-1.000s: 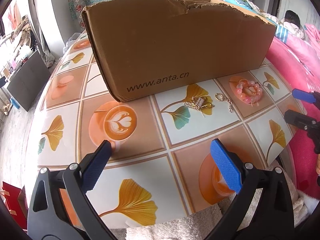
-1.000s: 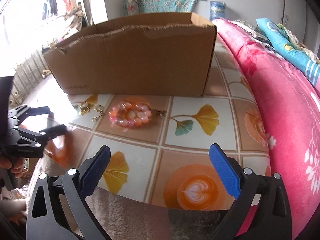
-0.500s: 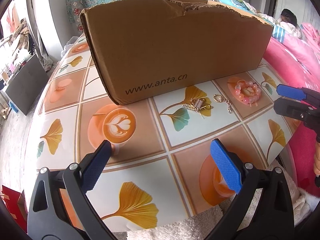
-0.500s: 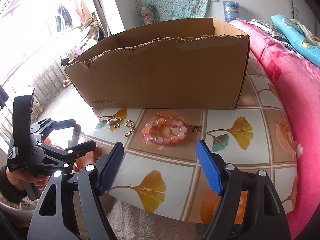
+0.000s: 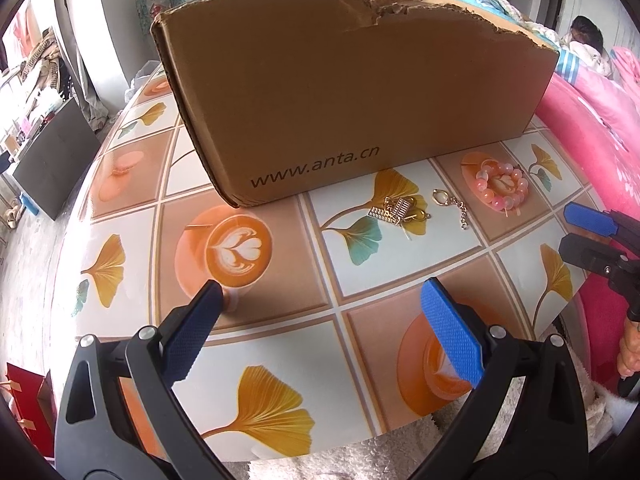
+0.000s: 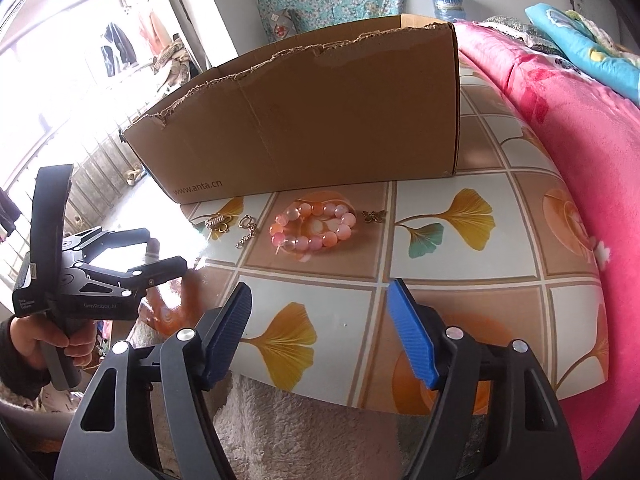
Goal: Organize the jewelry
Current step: 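Move the open right gripper toward the gold charms beside the pink bracelet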
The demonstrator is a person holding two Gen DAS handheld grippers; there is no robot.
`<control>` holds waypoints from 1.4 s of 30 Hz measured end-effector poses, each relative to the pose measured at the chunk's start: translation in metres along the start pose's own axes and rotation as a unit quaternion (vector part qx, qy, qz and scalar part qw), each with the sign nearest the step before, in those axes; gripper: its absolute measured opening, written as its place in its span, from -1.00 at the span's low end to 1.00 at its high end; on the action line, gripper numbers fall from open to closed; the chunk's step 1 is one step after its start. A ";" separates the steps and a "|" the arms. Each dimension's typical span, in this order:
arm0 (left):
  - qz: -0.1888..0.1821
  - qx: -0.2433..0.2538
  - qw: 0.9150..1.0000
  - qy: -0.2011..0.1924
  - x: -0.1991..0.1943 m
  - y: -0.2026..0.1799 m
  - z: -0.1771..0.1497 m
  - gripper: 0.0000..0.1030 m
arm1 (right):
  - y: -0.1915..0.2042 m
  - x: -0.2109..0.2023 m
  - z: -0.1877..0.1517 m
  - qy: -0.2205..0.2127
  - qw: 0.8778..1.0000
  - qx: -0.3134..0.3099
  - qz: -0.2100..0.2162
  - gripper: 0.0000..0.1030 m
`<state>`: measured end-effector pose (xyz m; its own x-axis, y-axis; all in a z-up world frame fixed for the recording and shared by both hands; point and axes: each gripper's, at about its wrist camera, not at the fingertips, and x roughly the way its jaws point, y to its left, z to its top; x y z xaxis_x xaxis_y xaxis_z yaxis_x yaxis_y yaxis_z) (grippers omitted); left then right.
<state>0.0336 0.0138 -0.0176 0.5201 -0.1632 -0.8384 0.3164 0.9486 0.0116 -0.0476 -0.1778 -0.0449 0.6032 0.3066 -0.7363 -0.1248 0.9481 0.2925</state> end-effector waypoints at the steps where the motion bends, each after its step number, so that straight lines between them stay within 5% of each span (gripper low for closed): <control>1: 0.001 -0.001 1.000 0.000 0.000 0.000 0.001 0.87 | -0.001 0.001 -0.001 0.000 1.000 0.001 0.001 0.35; 16: 0.004 -0.007 1.000 -0.001 0.003 0.002 0.003 0.87 | 0.001 0.000 -0.003 -0.002 1.000 -0.010 -0.003 0.35; 28: 0.000 -0.006 1.000 -0.026 -0.003 0.000 -0.005 0.86 | 0.021 -0.006 -0.001 -0.007 1.000 -0.023 -0.001 0.08; 33: -0.031 -0.021 0.998 -0.052 -0.015 0.000 -0.010 0.83 | 0.038 -0.002 0.002 -0.010 0.998 -0.052 0.024 -0.05; 42: -0.080 0.011 0.993 -0.084 -0.015 -0.018 -0.001 0.01 | 0.058 0.022 0.017 0.019 0.996 -0.086 0.033 -0.24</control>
<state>0.0190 -0.0002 -0.0059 0.5869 -0.3556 -0.7274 0.4211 0.9014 -0.1009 -0.0278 -0.1170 -0.0338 0.5590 0.3678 -0.7431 -0.2974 0.9256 0.2343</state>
